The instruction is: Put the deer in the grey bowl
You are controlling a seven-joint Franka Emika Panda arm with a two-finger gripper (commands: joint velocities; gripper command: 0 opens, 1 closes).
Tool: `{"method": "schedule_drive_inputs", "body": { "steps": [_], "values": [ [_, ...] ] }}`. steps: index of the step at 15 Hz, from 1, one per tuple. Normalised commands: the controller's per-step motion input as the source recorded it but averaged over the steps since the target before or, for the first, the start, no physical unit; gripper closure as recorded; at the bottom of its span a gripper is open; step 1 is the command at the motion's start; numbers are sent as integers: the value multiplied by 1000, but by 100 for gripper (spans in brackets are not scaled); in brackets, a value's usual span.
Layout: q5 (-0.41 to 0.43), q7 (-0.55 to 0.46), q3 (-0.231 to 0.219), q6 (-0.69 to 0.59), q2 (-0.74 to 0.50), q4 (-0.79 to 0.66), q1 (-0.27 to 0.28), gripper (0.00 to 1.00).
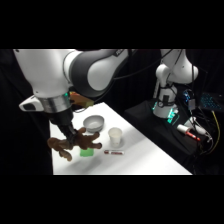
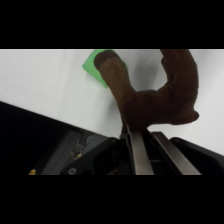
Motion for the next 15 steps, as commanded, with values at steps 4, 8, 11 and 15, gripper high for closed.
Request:
{"method": "schedule_drive_inputs", "body": {
  "steps": [4, 8, 11, 15],
  "values": [
    [1, 96, -69, -55, -259, -85, -162, 94],
    [25, 144, -67, -4, -287, -263, -128, 94],
    [32, 152, -58, 49, -342, -428, -82, 94],
    [46, 135, -52, 152, -426, -576, -66, 94]
  ]
}}
